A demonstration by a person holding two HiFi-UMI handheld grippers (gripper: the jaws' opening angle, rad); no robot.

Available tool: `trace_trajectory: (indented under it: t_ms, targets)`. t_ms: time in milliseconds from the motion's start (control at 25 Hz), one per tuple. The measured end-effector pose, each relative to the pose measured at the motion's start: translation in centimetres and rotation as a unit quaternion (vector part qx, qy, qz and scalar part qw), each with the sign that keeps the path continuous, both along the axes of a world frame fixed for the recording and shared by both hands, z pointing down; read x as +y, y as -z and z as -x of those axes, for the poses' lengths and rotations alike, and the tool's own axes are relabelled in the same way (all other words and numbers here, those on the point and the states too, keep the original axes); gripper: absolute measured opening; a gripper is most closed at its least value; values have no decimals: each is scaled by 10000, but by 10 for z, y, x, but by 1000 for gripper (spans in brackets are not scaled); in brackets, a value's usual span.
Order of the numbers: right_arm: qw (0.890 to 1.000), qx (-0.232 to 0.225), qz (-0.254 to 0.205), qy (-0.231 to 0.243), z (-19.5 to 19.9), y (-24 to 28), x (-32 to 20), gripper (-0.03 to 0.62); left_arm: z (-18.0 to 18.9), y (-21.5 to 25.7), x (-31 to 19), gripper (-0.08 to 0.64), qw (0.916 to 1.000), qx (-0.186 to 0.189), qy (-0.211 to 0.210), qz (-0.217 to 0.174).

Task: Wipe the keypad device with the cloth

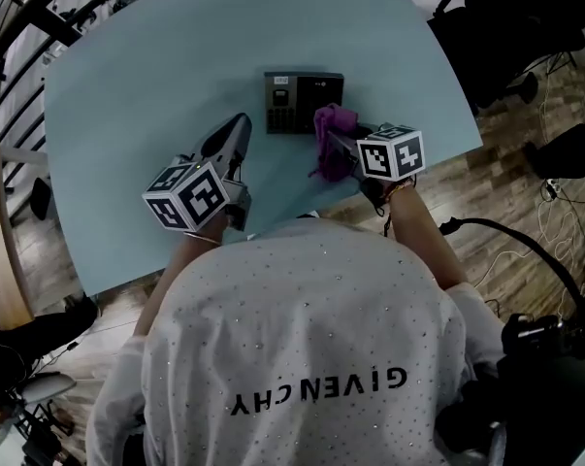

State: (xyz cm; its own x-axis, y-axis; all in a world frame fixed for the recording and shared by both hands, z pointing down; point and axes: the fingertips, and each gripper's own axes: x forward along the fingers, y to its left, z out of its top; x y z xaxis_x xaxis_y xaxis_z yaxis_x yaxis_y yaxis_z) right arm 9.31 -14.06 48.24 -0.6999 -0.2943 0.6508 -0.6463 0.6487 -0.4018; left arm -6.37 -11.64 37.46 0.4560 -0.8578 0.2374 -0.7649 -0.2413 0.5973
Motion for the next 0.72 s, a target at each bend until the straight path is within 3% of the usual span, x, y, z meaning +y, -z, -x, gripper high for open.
trace_trajectory:
  t_ms: [400,720]
  targets:
    - [9995,-103,-171,254,-32,3,-34,48,-14,-5,6,0,9969,-46,783,45]
    - [9970,-455,-581,-237,-31,45,-97,48,9,14,9,0,9887,-206,1474,-162]
